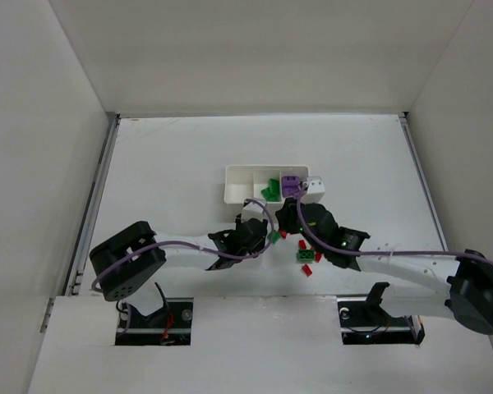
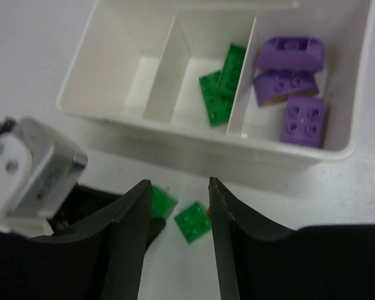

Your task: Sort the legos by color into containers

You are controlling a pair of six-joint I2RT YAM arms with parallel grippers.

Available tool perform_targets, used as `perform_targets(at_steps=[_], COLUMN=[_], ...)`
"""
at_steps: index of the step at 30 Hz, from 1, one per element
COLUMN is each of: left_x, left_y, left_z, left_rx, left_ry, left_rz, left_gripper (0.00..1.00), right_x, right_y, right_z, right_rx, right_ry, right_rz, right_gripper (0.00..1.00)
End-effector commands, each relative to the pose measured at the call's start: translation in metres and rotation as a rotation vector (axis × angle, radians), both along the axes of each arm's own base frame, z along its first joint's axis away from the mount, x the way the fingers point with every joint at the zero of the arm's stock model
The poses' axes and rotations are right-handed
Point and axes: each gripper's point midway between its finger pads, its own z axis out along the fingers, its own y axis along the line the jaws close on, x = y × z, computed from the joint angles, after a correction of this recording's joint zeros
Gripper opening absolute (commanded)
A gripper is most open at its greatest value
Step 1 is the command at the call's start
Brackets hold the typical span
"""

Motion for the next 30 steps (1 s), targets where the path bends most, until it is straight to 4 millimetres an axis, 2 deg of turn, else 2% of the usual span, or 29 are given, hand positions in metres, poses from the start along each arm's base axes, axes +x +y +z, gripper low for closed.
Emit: perform_targets(at_steps=[1,5,9,11,15,18,24,27,30], left_x=[0.016,0.023,0.022,0.021,0.02,0.021,0.031,0.041,0.048], left_y=[-0.011,-0.012,-0.012,-0.006,0.014,0.027,0.044,0.048,0.048], left_z=[0.018,0.02,0.018,0.022,0.045,0.07,0.117,0.136,0.144], left_rx=[-0.028,-0.042,-0.035,-0.036,-0.077,-0.15,-0.224,-0.273,-0.307], left_ry=[-0.066,-0.102,-0.11,-0.121,-0.15,-0.163,-0.206,-0.224,-0.227], left_rz=[0.021,0.044,0.036,0.041,0.085,0.121,0.169,0.187,0.196], left_gripper=[0.37,0.34,0.18,0.15,0.15,0.15,0.16,0.16,0.16], right_x=[-0.028,-0.039,-0.046,-0.049,-0.056,-0.058,-0.049,-0.043,-0.034], right_y=[-0.004,-0.007,0.004,0.009,0.021,0.029,0.047,0.048,0.042], right_z=[-0.025,-0.05,-0.06,-0.065,-0.079,-0.091,-0.103,-0.113,-0.12], right_rx=[0.003,-0.001,-0.017,-0.033,-0.054,-0.061,-0.078,-0.108,-0.159], right_ry=[0.085,0.145,0.177,0.186,0.225,0.263,0.27,0.269,0.253], right_rz=[0.013,0.003,0.033,0.047,0.085,0.102,0.102,0.074,0.023], right_gripper=[0.51,0.57,0.63,0.64,0.64,0.65,0.76,0.75,0.68])
